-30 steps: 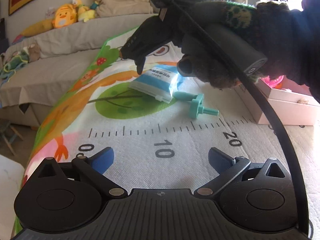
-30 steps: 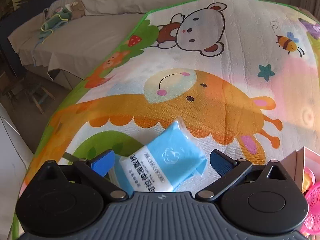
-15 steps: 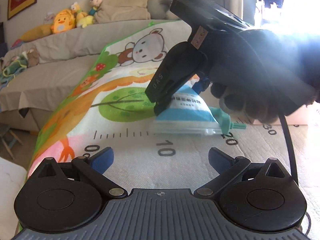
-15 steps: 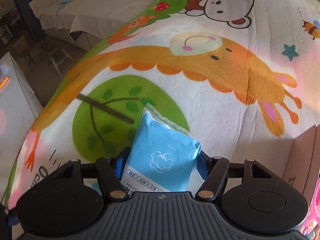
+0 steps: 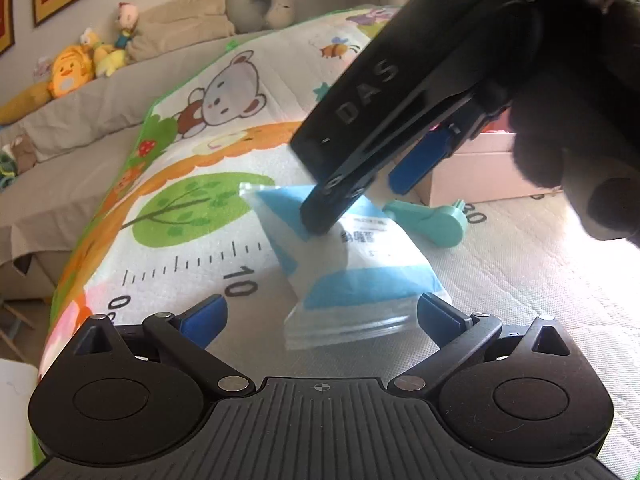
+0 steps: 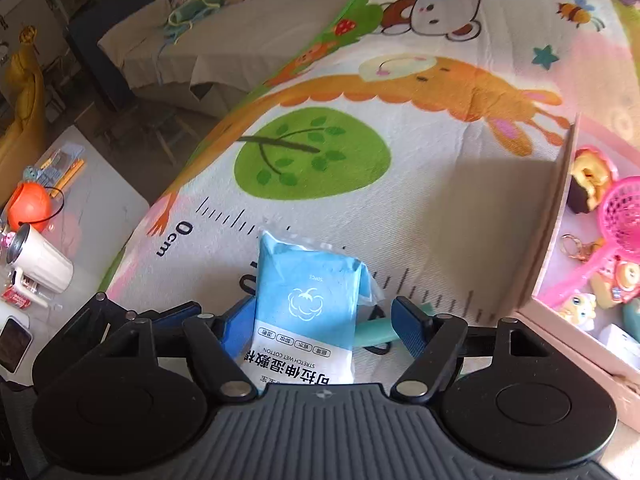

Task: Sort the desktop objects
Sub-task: 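Set the wipes pack down on the mat in front of the left tool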

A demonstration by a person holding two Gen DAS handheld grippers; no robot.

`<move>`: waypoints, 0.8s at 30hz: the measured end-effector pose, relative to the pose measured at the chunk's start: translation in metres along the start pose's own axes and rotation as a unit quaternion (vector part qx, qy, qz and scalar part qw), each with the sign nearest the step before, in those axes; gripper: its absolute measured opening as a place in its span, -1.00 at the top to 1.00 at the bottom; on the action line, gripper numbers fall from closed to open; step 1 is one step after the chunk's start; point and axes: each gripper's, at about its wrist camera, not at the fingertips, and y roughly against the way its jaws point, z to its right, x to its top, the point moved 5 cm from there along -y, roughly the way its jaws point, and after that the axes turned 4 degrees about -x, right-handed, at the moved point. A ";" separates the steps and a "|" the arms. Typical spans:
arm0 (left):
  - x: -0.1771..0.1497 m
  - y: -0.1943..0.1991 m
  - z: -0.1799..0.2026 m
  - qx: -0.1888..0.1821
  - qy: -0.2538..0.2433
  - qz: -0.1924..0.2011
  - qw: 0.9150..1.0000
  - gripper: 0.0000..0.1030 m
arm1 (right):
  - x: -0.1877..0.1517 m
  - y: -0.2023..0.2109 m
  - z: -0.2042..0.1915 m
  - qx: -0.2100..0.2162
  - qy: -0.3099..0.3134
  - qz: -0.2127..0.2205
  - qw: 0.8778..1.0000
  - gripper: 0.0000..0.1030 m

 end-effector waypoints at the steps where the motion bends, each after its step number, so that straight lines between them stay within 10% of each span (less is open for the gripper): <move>1: 0.001 -0.002 0.000 0.004 -0.003 0.000 1.000 -1.00 | -0.003 0.008 0.006 -0.010 -0.003 0.013 1.000 -0.45; 7: 0.003 -0.007 -0.016 0.035 0.006 -0.010 0.999 -1.00 | -0.035 0.028 0.032 -0.060 -0.009 0.028 0.998 -0.08; 18: 0.006 -0.006 -0.035 0.058 0.034 -0.011 0.998 -1.00 | -0.076 0.010 0.075 -0.118 -0.075 0.020 0.990 -0.05; 24: 0.013 -0.006 -0.020 -0.046 0.073 -0.018 0.996 -1.00 | -0.087 0.018 0.083 -0.138 -0.085 0.038 0.986 -0.06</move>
